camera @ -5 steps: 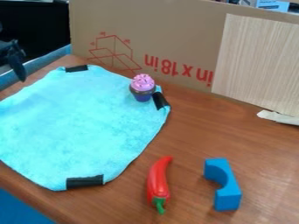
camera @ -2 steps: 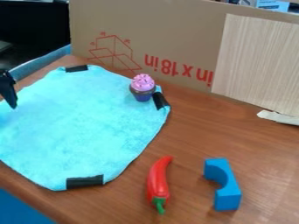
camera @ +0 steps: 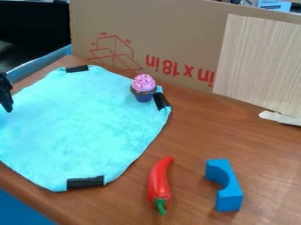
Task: Fold the cloth from bottom left to top right
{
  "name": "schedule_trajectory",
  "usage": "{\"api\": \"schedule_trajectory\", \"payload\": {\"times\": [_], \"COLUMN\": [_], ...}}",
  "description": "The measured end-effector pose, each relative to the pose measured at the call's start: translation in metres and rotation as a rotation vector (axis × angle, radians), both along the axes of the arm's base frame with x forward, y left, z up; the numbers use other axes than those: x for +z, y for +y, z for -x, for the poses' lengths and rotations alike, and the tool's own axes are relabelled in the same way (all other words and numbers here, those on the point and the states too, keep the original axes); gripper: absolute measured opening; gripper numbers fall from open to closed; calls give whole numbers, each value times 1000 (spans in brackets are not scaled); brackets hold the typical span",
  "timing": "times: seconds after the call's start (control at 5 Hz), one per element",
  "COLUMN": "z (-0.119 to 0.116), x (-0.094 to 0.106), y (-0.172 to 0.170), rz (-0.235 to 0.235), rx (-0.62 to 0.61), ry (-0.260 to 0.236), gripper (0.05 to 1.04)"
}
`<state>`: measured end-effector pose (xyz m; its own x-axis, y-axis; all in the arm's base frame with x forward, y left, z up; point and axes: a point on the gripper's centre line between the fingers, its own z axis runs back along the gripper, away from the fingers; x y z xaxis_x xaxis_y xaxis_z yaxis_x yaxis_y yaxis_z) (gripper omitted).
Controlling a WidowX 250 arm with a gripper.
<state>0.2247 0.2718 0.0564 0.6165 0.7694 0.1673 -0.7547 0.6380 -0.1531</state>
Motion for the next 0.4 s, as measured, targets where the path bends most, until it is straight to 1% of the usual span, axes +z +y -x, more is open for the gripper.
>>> {"api": "schedule_trajectory", "payload": {"times": [0.2,0.4], "z": [2,6], "x": [-2,-3], "y": [5,8], "rz": [-35,-62], "rx": [19,38], "ry": [12,54], "gripper": [1000,1000]}}
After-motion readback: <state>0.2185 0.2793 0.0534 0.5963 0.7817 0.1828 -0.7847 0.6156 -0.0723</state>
